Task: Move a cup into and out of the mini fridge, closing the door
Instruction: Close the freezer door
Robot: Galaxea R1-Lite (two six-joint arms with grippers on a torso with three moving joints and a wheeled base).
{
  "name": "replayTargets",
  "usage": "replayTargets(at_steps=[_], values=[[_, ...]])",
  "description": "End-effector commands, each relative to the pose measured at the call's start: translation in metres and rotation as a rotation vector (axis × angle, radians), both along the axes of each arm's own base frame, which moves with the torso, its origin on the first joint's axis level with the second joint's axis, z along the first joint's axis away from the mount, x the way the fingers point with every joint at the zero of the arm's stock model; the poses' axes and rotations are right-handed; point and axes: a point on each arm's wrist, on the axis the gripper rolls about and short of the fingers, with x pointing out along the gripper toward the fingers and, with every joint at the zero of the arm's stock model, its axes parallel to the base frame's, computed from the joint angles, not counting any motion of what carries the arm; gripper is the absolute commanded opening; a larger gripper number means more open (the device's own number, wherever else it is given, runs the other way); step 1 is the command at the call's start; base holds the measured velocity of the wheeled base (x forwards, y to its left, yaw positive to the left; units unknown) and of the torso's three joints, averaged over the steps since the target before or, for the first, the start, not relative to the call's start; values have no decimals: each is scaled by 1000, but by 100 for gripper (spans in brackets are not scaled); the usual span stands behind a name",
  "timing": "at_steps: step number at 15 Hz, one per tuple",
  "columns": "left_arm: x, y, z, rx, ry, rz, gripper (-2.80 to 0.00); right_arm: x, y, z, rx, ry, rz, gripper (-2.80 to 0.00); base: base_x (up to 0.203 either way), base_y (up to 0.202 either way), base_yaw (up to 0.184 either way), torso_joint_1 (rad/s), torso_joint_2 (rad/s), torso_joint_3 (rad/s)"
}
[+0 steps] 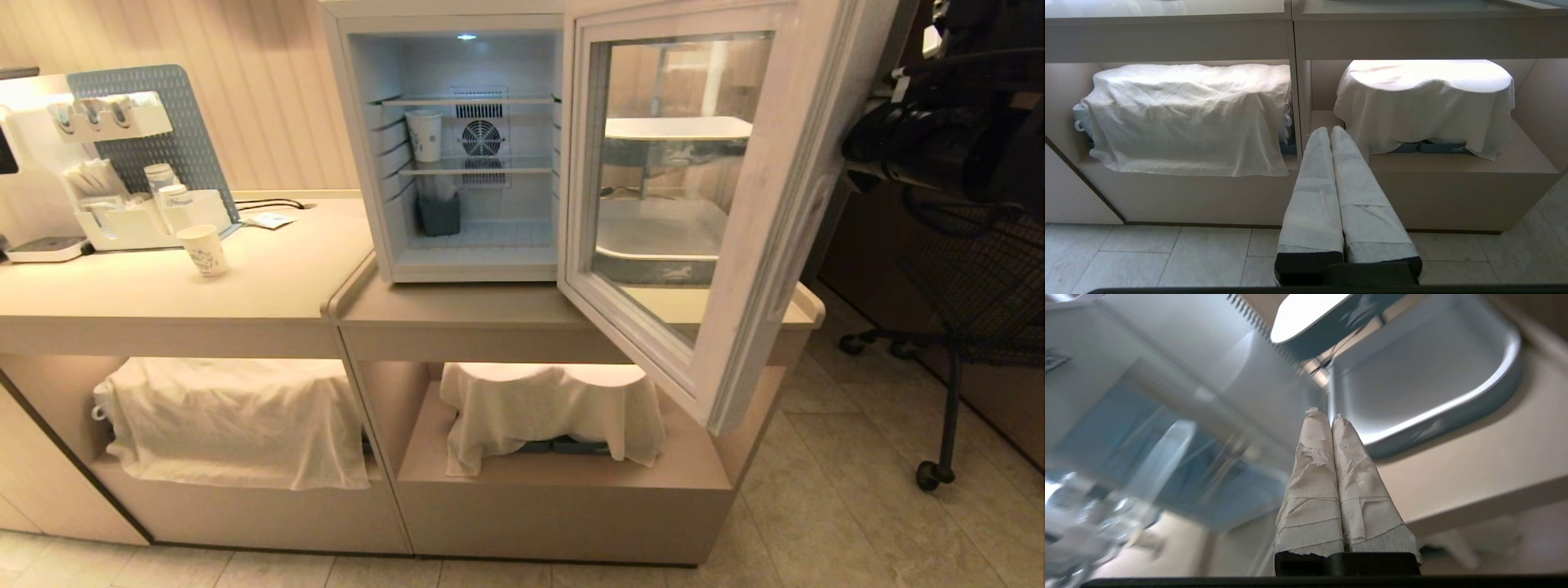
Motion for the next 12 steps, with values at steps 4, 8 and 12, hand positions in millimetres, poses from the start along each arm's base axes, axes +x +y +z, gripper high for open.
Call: replayTargets(at_steps=[4, 8, 12], values=[[0, 0, 0, 0, 1, 1, -280, -72, 72, 30, 166, -6, 296, -280, 0, 0, 0, 0, 0, 0], [0, 0, 0, 0, -1, 1, -280, -101, 86, 39, 234, 14, 383, -280, 0, 0, 0, 0, 0, 0], [0, 0, 0, 0, 0, 1, -280, -88, 49, 29, 119, 25, 258, -280, 0, 0, 0, 0, 0, 0]])
